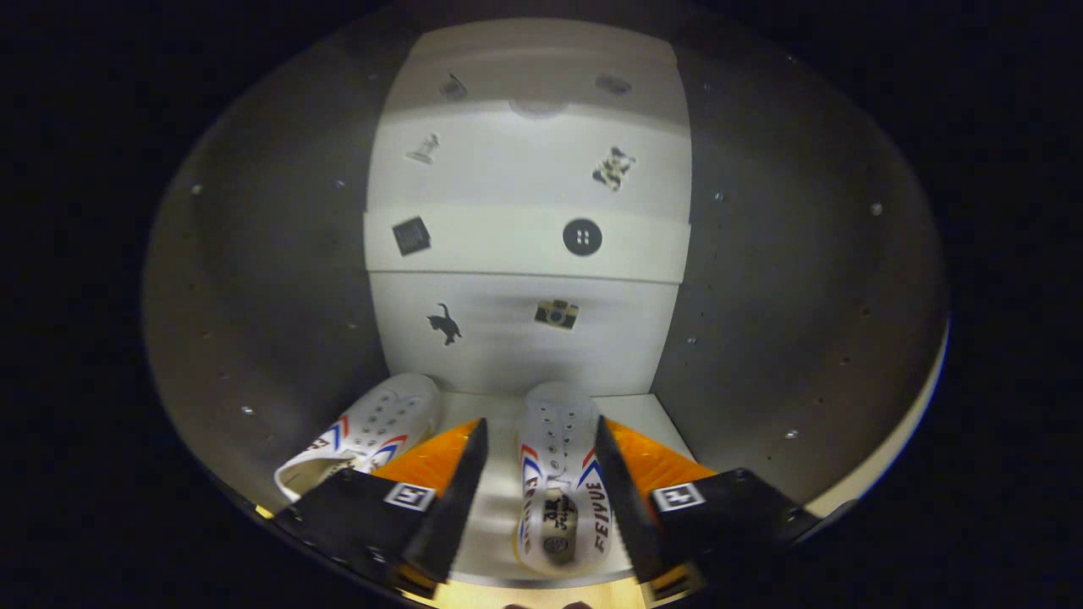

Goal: Open the shoe cabinet door, grab the shoes and put them into the shoe cabinet, then close the shoe cabinet door.

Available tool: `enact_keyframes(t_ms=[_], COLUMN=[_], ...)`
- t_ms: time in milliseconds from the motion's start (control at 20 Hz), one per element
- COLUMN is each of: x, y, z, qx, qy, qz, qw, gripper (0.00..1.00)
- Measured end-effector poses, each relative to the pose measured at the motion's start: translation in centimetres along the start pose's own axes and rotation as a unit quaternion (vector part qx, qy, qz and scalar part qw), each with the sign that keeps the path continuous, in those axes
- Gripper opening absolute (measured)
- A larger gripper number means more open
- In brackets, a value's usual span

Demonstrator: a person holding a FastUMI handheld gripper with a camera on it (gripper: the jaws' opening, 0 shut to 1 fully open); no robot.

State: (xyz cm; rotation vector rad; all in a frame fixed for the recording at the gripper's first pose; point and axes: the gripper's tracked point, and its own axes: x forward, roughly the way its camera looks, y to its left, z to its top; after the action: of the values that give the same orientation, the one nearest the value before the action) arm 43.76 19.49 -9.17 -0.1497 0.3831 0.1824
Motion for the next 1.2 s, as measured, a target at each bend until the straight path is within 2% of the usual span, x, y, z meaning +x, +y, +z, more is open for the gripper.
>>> enact_keyframes(t_ms=[100,300,500,750,1050,1200], x=[-5.0,-15.8,-24.4,-34.2,-41.5,-43.9], y=[0.1,1.4,1.9,0.2,-3.6,-8.1], z=[0.9,2.0,1.9,-0.4,-6.5,-8.7], qx=[-0.007,-0.011,0.007,0.032,0.042,0.019], qy=[-0.037,-0.098,-0.132,-0.157,-0.129,-0.122], qz=[-0.002,0.019,0.038,0.053,0.056,0.018], qw=[0.999,0.995,0.990,0.986,0.989,0.992], gripper=[0.99,0.98,0.98,0.98,0.98,0.97])
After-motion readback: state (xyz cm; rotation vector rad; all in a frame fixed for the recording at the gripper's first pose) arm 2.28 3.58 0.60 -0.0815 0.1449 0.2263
